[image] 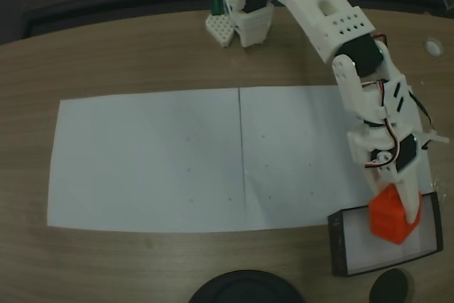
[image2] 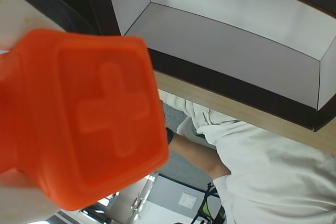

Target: Grab a orange square and put it in the box.

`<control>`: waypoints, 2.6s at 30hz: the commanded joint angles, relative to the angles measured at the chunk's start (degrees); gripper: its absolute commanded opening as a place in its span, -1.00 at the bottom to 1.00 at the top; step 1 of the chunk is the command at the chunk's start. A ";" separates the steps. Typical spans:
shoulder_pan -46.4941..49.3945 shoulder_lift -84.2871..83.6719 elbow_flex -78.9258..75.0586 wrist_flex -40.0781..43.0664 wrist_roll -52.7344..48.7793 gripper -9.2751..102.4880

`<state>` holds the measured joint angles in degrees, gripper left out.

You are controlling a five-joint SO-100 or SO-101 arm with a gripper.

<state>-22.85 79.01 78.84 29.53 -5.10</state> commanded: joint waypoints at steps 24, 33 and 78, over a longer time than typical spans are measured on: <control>-0.97 -1.49 -10.20 6.15 6.86 -0.36; -0.97 -1.58 -9.49 6.42 6.77 -0.21; 41.04 89.91 -3.69 69.08 6.77 -0.84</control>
<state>17.58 161.81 72.25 98.70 1.67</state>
